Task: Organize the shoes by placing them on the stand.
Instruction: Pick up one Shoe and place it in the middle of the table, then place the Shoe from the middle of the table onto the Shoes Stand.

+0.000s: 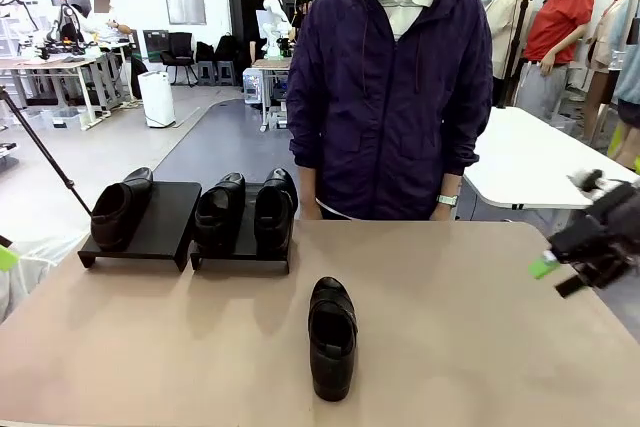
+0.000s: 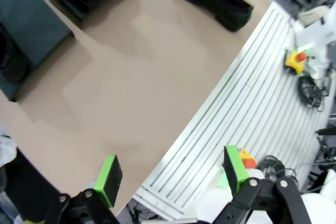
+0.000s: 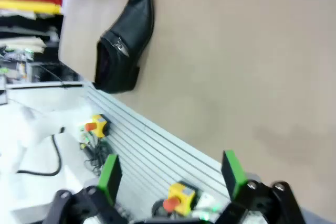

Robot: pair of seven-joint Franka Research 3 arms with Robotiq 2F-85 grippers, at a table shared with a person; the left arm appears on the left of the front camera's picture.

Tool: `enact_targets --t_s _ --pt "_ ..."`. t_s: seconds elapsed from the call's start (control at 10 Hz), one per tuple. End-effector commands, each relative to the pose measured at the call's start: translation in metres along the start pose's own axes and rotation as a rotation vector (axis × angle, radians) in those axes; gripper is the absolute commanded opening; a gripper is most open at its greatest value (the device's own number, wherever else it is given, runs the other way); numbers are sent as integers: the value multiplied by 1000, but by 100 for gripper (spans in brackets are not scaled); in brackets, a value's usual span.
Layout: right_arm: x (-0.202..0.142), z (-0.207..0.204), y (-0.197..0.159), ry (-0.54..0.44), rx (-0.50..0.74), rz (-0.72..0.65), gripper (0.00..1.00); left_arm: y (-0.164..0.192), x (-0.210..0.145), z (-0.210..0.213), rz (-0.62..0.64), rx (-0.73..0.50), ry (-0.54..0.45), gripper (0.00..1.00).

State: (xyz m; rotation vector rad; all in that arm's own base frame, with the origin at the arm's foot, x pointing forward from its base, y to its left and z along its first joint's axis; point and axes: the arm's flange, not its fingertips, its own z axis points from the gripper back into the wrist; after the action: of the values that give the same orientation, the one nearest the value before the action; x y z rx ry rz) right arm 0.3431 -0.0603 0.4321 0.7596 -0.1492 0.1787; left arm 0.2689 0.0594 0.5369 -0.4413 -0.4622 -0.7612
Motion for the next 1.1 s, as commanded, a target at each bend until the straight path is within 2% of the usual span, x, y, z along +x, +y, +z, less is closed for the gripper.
enact_targets --t_s 0.0,0.1,0.2,1.0 --pt "-1 -7 -1 8 -36 -92 100 1 1 -1 -1 3 -4 100" --pt "13 -26 12 83 -196 -195 100 1 1 -1 -1 3 -4 100" --pt "-6 5 -13 -3 4 -49 100 1 1 -1 -1 3 -4 100" --pt "-6 5 -13 -3 4 -49 100 1 1 -1 -1 3 -4 100"
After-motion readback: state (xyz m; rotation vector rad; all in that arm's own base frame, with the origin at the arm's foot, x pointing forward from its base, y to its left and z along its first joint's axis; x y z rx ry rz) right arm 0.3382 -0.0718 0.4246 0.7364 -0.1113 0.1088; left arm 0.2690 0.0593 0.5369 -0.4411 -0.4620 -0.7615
